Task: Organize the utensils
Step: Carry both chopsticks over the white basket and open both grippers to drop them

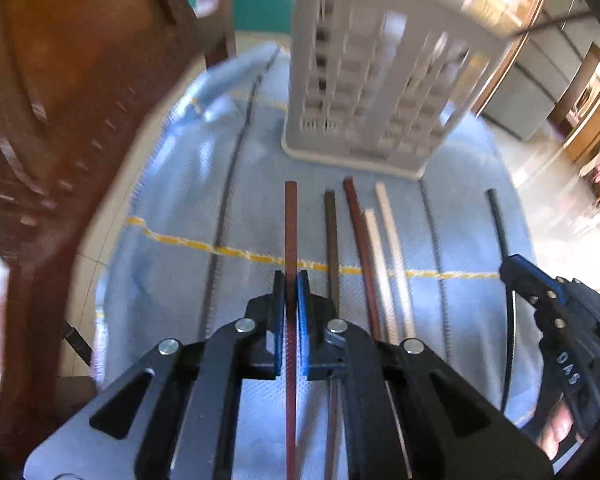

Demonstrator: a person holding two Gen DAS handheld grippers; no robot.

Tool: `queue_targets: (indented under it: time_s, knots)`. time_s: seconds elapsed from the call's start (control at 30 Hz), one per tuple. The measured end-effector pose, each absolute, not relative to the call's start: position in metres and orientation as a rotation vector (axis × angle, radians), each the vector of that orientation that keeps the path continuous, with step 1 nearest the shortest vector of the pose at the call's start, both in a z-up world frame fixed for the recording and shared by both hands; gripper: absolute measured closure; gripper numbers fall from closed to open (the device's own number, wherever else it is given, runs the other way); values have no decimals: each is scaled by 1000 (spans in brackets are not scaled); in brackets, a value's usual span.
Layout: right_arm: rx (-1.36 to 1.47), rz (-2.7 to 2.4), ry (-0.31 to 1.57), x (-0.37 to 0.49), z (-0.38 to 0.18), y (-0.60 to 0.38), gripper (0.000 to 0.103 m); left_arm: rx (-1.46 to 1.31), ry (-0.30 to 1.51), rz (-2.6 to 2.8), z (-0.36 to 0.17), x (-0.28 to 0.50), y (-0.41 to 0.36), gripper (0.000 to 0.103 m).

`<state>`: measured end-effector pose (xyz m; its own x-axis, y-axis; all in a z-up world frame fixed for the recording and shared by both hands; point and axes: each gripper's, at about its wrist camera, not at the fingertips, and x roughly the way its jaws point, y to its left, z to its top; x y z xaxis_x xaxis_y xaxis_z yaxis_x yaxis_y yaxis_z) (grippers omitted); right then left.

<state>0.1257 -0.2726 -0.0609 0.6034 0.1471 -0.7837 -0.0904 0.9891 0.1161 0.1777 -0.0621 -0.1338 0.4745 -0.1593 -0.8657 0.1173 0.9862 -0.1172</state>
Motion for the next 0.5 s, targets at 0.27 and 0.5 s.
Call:
queue_targets:
  time_s: [0.27,0.5]
  knots:
    - [107,196,735,91,19,-283,97,-104,888,-226,-54,143,-45,96]
    - [143,230,586,82,79,-288,97,-98,720,-276,18,122,-38,96]
